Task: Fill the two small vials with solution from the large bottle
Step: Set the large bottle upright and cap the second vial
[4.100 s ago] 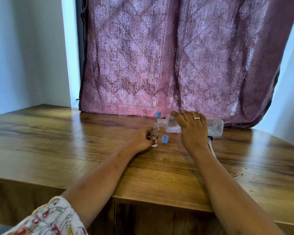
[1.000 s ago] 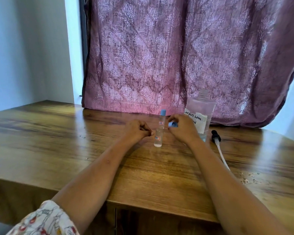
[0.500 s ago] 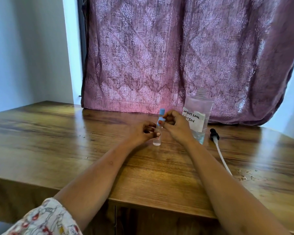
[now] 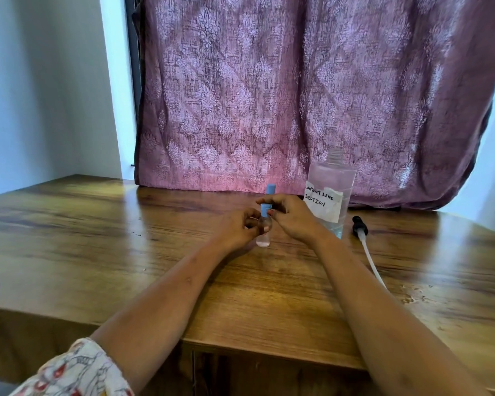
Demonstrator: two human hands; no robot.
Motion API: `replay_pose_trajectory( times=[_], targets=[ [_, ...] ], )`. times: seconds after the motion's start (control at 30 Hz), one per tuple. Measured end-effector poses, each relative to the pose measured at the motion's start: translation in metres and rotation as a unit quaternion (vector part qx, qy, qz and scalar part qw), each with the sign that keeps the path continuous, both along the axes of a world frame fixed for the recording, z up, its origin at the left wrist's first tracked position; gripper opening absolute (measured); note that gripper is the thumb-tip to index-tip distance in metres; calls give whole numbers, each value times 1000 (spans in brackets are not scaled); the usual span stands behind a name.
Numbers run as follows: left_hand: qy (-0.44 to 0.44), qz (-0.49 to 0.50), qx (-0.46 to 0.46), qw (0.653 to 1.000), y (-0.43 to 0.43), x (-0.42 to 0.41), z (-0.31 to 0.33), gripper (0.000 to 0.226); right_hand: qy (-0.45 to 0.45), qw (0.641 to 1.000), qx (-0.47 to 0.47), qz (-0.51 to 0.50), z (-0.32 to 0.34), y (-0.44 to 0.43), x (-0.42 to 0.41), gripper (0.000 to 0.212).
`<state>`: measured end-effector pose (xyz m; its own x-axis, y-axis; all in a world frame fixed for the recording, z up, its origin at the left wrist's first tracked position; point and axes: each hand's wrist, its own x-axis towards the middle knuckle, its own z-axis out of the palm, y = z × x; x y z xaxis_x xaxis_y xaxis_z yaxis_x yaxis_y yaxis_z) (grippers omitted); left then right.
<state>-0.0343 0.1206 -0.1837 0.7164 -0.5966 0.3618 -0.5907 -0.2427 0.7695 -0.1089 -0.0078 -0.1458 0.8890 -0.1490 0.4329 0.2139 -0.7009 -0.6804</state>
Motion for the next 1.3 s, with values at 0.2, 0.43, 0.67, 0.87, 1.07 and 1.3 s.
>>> replay_pose_trajectory(
  times=[0.2,0.43,0.67,0.87,1.07,1.3],
  targets=[
    [-11,16,10,1000,0,2,-1,39,-29,997,-30,-71,2,3,1,31],
    [-48,36,30,998,0,4,0,33,17,998,53,12,-4,10,-5,74],
    [-17,47,23,999,-2,6,-3,38,-37,976,200,-79,6,0,-12,49],
    [-41,53,44,997,-2,8,-2,36,-68,959,237,-137,2,1,-2,16],
    [-36,38,33,998,-1,9,-3,35,-16,973,229,15,-1,17,2,29],
    [-35,43,29,998,-3,9,-3,34,-130,934,315,-111,9,9,-9,13]
  ],
)
